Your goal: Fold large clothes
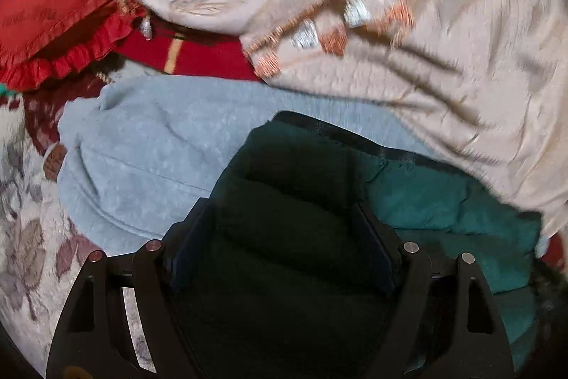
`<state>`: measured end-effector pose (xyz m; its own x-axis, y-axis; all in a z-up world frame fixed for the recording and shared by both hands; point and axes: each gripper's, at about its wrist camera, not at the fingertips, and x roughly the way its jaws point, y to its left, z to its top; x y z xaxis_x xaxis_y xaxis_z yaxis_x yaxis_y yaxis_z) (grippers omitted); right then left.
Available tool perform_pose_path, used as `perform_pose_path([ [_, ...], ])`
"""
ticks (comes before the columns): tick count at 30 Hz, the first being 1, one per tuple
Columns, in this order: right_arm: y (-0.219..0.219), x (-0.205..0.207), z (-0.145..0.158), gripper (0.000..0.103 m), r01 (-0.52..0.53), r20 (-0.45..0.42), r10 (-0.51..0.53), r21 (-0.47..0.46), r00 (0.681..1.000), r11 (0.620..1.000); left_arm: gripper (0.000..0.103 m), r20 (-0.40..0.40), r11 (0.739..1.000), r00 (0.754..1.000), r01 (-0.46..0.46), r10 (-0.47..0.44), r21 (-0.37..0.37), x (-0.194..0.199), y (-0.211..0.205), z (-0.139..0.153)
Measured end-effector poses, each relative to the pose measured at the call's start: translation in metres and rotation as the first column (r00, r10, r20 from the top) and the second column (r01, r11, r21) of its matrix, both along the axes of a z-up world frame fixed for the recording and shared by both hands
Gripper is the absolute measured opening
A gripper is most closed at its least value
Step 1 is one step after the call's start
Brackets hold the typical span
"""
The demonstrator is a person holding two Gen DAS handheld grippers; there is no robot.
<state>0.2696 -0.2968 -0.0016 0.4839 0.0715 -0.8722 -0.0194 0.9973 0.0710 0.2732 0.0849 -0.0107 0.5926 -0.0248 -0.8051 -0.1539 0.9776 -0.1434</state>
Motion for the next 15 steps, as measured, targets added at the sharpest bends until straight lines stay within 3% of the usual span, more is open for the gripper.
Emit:
perform_pose_path([
  [4,-0.019,0.007,-0.015,0.103,0.043,-0.017,-0.042,0.068,0.999,0.997,0.082,0.0,0.998,1.0,0.016,-0.016,0.053,0.004,-0.009,-0.012],
  [9,-0.015,0.01,-0.017,0.103,0.045,-0.008,-0.045,0.03,0.999,0.999,0.082,-0.029,0.999,1.0,0.009,-0.008,0.048,0.009,-0.007,-0.017],
  [12,-0.006,0.009,-0.005,0.103,0.035,-0.013,-0.035,-0.023,0.999,0.999,0.082,-0.017,1.0,1.0,-0.001,0.001,0.009,0.003,0.003,-0.003],
  [15,0.01,0.001,0.037,0.102,0.078,0.075,-0.073,-0.072,0.994,0.994,0.082,0.089,0.995,0.996,-0.02,0.029,-0.1,-0.013,0.013,0.042],
])
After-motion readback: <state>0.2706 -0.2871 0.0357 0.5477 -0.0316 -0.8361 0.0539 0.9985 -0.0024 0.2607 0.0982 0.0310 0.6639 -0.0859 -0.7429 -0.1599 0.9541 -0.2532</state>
